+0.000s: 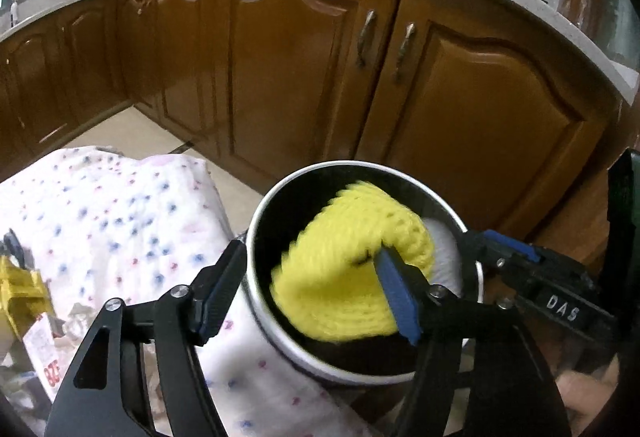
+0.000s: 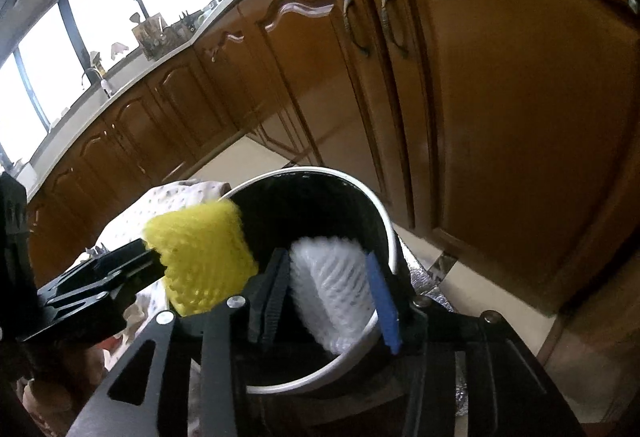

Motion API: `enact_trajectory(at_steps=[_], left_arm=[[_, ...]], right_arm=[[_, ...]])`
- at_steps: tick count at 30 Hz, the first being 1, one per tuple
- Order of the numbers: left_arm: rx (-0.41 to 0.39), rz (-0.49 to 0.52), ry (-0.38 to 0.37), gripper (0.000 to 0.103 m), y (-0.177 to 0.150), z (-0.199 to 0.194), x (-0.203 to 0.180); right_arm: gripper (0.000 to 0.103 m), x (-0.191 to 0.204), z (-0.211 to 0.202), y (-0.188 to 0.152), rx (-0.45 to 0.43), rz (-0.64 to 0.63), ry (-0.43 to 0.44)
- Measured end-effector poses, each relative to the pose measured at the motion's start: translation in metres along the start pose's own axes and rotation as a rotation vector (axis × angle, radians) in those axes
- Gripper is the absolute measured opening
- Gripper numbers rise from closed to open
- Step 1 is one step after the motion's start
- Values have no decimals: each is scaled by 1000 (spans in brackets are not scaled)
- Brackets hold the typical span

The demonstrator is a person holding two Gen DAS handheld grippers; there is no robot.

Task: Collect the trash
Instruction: 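Carry both foam nets over the bin and open both tools to drop them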

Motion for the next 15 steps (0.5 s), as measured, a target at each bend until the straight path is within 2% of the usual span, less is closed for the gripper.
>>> enact_trajectory(at_steps=[3,6,7,8,12,15], left_arm=[[-9,-27,-10,70,0,-10,9],[-33,-58,-12,75,-3,-27,19],[-39,-65,-16,80,-3,-30,21],[-43,-70,-20,83,-4,-33,22],[-24,-77,-17,84,-7,-34,25],[-42,-93,-28,84,-11,-49,28]], right_arm=[[46,2,-5,-1,-8,6,7],[66,6,-14,-4,-35,15,30],[73,7,-18,-4,-49,16,31],[74,9,-23,-5,-66,12,25],[74,12,-39,-7,-95,21,12],[74,14,-53,-10,-112,42,25]])
Point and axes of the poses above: each gripper's, at about its wrist camera, not at the fingertips, and z roughly the way its jaws point, x to its left, y to its top, the point moved 3 cm from there along z, roughly the way its jaws point, and after that the axes turned 1 degree about y, right-handed, at the moved point
